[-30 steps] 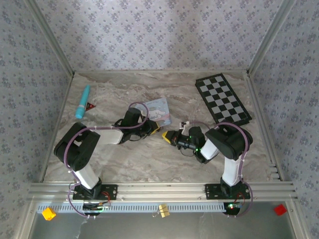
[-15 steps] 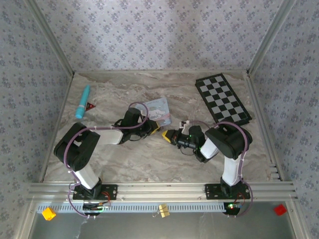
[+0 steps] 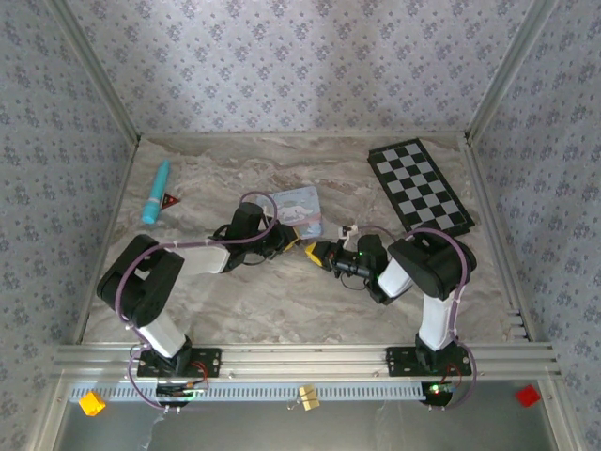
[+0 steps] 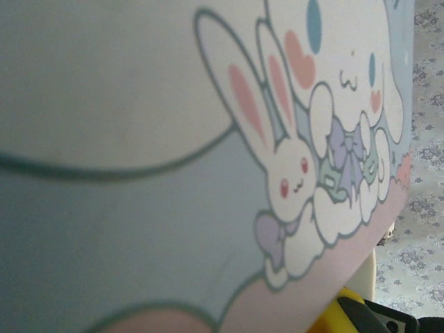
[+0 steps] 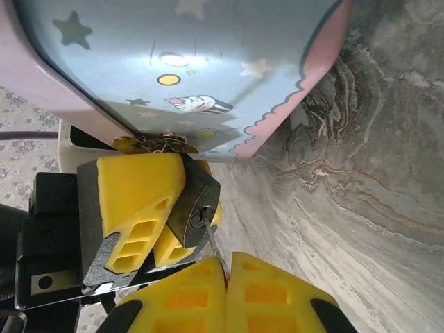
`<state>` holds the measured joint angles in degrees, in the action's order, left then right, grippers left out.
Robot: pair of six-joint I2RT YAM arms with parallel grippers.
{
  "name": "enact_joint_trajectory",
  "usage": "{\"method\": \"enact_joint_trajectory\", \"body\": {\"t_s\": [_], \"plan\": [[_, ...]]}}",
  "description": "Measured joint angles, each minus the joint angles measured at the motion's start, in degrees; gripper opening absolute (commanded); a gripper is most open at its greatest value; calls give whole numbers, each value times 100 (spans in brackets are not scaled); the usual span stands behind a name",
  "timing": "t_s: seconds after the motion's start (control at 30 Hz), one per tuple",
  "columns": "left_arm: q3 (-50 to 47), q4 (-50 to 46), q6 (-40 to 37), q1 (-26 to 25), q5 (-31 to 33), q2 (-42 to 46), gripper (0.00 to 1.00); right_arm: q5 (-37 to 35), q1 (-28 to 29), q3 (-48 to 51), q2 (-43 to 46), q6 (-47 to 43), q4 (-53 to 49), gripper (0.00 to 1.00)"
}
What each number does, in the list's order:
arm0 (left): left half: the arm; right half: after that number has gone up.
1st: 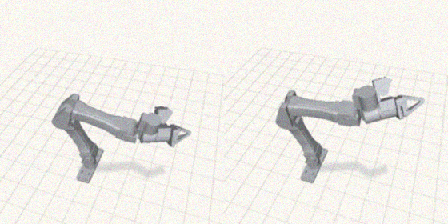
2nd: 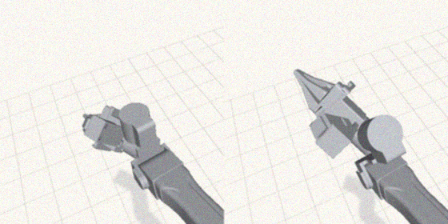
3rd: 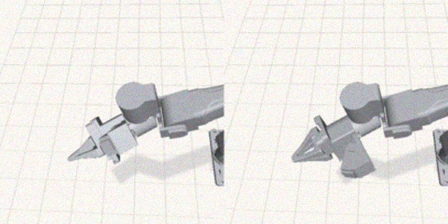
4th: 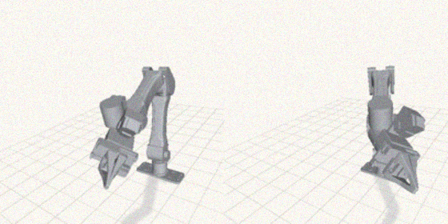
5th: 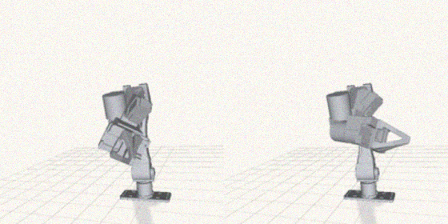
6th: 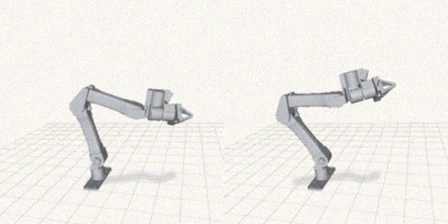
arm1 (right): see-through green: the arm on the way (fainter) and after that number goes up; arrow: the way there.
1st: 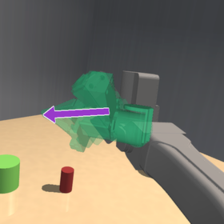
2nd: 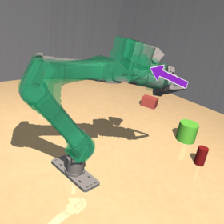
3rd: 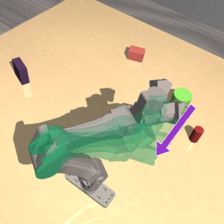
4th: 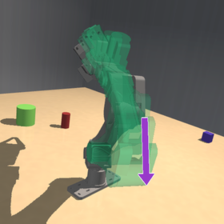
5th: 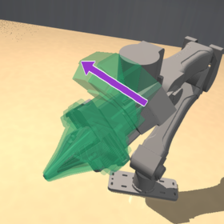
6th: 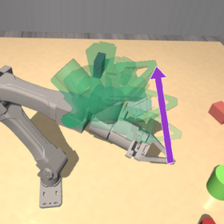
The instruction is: Unlock a padlock with a key
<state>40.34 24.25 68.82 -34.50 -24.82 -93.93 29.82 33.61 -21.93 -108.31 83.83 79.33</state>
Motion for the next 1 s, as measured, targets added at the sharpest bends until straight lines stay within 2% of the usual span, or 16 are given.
{"method": "enact_joint_trajectory", "body": {"t_s": [0.77,1.0], "plan": [[-72,140,138,0,118,13,9,-66,44,-39,-66,85,63,0],[-85,127,131,0,162,22,13,-66,94,-94,-66,83,11,0]]}}
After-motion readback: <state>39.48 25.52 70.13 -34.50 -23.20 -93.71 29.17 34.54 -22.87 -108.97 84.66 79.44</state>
